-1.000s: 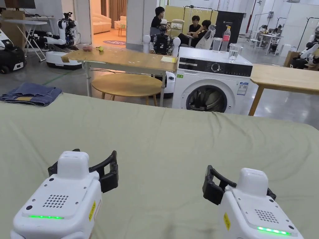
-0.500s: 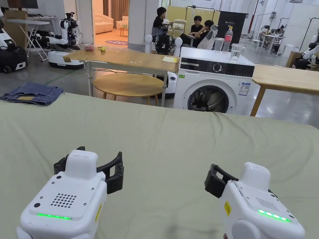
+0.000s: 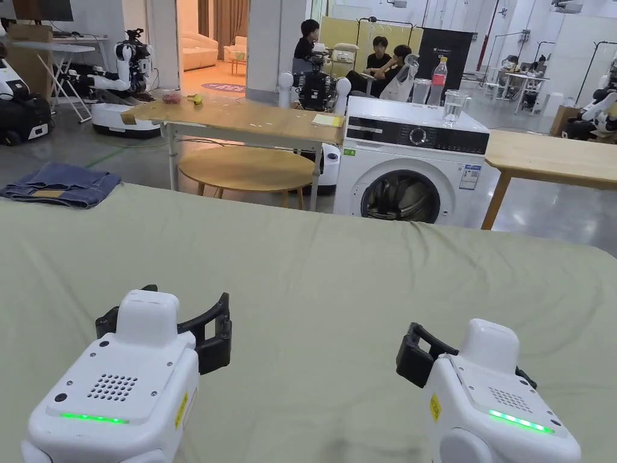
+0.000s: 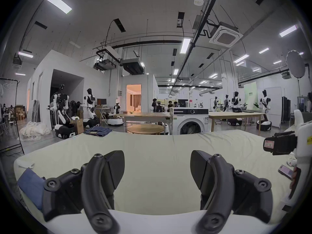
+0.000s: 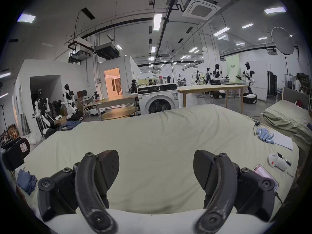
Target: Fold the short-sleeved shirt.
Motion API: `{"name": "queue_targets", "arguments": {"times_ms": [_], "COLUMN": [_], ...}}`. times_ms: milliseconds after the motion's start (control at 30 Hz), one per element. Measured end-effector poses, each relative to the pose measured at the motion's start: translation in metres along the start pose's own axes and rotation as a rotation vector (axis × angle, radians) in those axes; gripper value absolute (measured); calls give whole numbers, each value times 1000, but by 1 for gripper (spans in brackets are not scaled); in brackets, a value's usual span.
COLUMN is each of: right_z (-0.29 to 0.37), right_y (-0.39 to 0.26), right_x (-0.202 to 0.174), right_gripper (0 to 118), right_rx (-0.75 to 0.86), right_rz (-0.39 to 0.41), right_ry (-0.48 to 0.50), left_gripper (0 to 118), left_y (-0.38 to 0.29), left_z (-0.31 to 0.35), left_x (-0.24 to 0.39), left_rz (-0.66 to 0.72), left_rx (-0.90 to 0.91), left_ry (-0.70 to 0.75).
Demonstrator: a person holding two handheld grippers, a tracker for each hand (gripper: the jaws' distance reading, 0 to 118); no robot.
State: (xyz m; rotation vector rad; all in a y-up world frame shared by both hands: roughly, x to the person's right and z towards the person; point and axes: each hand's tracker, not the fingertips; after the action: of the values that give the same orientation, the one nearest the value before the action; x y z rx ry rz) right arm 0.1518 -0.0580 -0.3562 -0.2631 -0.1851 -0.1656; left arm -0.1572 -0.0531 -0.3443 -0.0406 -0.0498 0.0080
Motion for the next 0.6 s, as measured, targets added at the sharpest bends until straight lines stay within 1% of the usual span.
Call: {"name": "queue_targets", "arguments": {"times_ms": [267,400,600], "right_z": [2,3,4], "right_y": [3,3,5], "right_x": [0,0,-2], "right_gripper": [92,92,92], "right_rx": [3,-13,-1], "right_rz": [-2,-17,-2], "right_ry": [0,-3,-14], "left_gripper": [81,81,81], "left_y": [1,-4,-6], "left_z": [-2,-4,-4], "left_x": [-1,-2,-5], "left_rz": [-18,-15,5], "left_rx": [-2,-10,-27], "left_ry": [0,-1,3]}}
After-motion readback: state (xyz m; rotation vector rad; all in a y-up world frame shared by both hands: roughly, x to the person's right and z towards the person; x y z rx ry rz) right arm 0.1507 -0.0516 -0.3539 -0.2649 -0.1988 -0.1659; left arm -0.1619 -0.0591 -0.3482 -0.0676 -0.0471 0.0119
